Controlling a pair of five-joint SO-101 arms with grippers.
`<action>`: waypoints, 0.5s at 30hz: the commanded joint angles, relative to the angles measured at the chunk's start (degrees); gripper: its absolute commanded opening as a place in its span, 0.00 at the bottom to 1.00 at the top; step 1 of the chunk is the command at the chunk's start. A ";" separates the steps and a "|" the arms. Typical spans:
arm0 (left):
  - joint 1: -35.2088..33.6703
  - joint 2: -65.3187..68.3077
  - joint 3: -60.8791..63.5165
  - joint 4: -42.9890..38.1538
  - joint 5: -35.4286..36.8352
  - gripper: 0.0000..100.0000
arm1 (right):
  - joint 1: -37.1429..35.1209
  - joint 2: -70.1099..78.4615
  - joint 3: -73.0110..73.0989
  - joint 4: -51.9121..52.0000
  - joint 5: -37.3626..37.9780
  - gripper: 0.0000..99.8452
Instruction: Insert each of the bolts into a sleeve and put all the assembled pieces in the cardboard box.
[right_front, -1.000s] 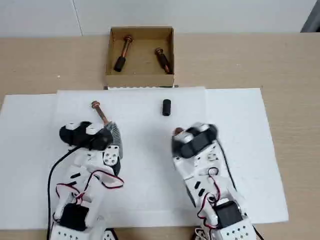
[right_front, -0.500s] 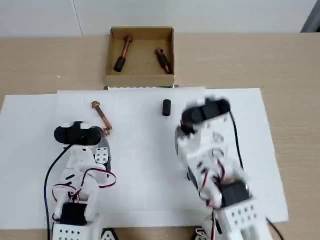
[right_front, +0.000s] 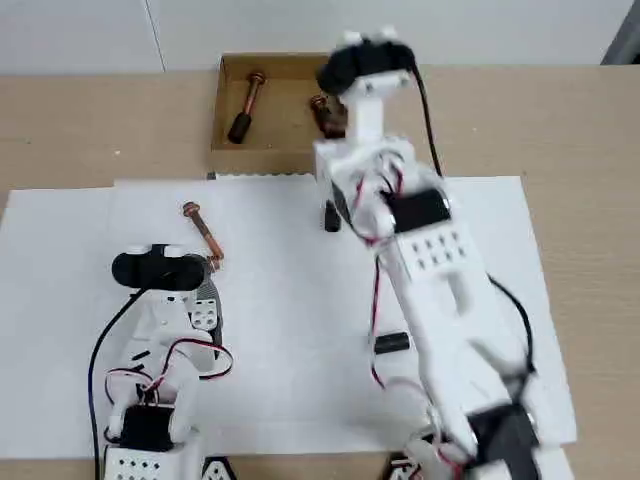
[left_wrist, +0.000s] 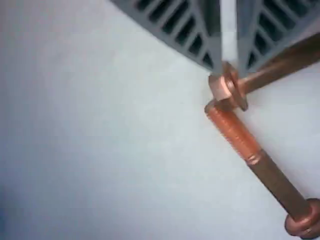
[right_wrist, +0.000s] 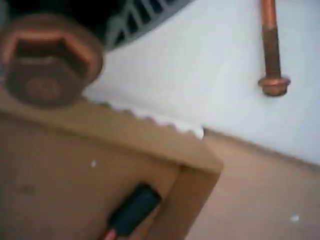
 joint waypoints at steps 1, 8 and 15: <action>-0.35 -0.53 -0.22 0.35 -0.53 0.01 | 0.48 9.80 -15.65 -0.57 1.85 0.00; -0.35 -0.53 -0.22 1.32 -0.62 0.01 | 2.15 31.96 -39.56 -2.86 4.84 0.00; -0.35 -0.53 -0.22 1.32 -0.62 0.01 | 2.15 50.24 -57.05 -4.44 8.88 0.00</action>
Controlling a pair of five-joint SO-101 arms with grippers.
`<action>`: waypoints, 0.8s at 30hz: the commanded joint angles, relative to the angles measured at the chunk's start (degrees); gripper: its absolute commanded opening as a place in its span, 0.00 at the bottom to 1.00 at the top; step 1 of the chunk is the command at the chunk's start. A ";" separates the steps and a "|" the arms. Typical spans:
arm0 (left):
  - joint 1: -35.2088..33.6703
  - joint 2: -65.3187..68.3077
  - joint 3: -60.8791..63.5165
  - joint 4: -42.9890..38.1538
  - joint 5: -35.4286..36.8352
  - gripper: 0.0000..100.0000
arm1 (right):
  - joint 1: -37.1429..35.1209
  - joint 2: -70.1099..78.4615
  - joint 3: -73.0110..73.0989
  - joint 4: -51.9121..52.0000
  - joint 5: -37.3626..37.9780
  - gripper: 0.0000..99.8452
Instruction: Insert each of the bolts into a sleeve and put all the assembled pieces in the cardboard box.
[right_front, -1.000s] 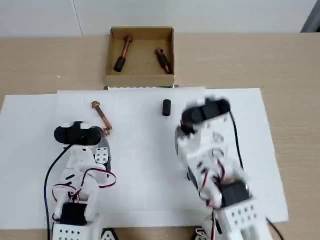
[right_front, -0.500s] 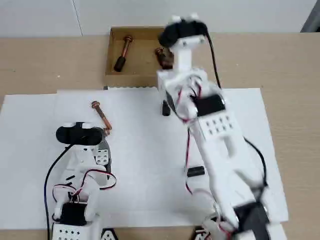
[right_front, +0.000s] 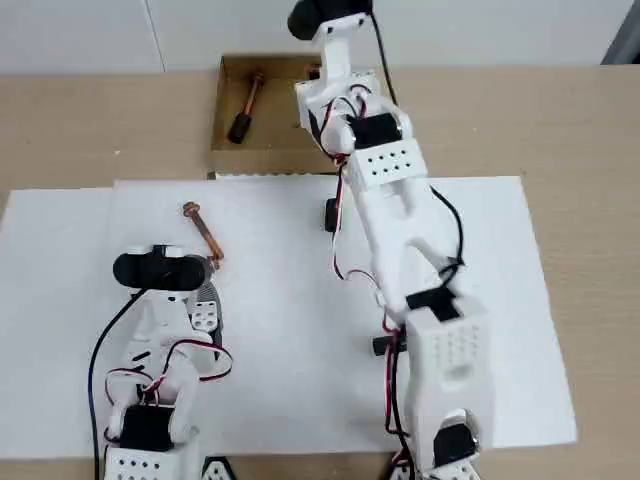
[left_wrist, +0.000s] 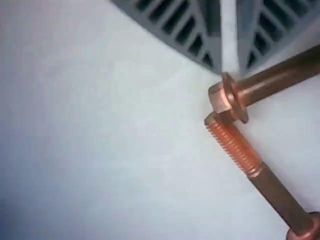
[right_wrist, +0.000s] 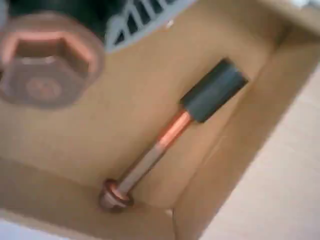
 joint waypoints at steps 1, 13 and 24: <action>-0.35 -0.53 -0.22 0.18 -0.62 0.01 | 0.13 5.41 -10.99 -1.71 1.58 0.00; -0.26 -0.53 -0.22 0.18 -0.62 0.01 | -0.48 15.34 -19.34 3.30 1.76 0.15; -0.26 -0.53 -0.22 0.18 -0.62 0.01 | -1.01 10.77 -21.98 14.46 1.58 0.15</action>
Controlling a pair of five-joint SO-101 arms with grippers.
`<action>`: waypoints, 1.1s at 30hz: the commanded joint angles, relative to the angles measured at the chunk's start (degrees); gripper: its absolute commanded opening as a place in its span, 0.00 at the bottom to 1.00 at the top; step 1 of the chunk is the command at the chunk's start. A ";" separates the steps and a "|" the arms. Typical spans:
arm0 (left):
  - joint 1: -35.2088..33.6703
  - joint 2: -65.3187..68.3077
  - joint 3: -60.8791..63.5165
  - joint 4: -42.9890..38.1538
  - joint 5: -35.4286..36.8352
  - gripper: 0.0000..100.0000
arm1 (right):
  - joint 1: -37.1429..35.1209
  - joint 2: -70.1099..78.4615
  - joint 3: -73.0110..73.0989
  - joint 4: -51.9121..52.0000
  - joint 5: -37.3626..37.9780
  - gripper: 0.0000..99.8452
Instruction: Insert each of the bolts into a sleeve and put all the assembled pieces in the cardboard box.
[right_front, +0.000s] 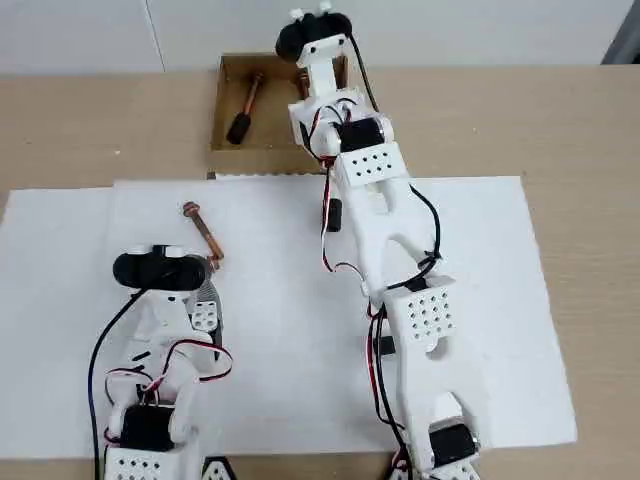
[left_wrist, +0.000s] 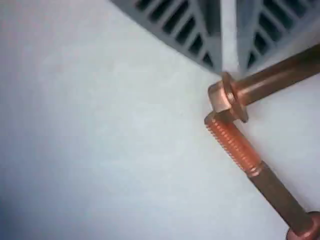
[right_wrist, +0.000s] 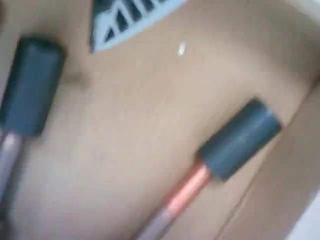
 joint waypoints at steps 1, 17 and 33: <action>-0.26 -0.53 -0.22 0.18 -0.62 0.01 | -0.66 -6.37 -4.22 5.58 0.35 0.15; -0.26 -0.53 -0.22 0.18 -0.62 0.01 | -2.15 -10.42 -12.66 37.85 0.18 0.15; 0.00 -0.53 -0.22 0.18 -0.62 0.01 | -1.10 -9.89 -2.90 43.74 -5.19 0.16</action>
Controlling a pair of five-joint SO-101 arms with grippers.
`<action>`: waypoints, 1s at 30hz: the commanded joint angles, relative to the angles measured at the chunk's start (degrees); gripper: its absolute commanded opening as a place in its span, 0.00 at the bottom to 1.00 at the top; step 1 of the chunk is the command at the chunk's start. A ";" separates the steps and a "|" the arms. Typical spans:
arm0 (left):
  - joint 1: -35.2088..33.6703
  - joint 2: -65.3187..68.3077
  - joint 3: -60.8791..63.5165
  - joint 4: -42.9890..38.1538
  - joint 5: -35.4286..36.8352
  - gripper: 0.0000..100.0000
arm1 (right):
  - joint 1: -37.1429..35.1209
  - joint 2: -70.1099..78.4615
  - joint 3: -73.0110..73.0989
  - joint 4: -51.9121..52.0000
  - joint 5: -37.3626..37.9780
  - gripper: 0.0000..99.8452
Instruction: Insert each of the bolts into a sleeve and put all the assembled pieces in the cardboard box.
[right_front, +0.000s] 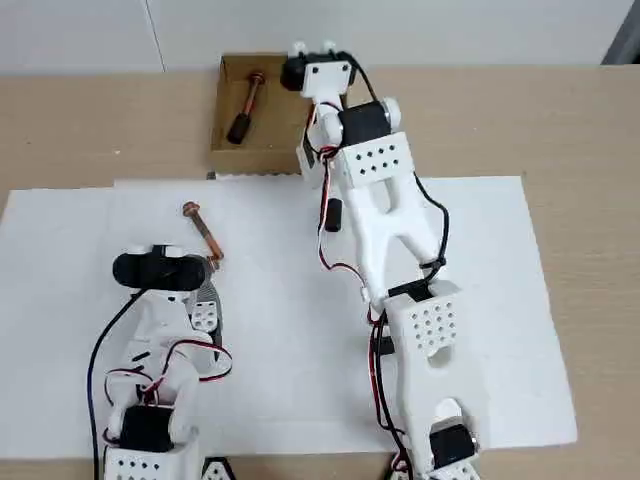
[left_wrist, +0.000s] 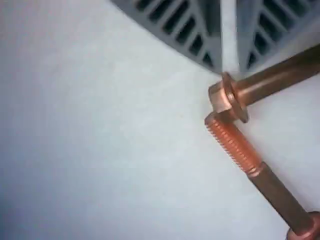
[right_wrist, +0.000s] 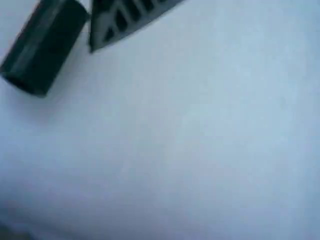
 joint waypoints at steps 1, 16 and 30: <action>0.00 -0.53 -0.22 0.18 -0.62 0.01 | 0.48 -3.74 3.43 0.48 -0.79 0.16; 0.00 -0.53 -0.22 0.26 -0.62 0.01 | 0.40 2.68 6.77 -2.15 -0.79 0.16; -0.09 -0.53 -0.22 0.26 -0.53 0.01 | -0.92 9.10 6.77 -2.95 -0.70 0.15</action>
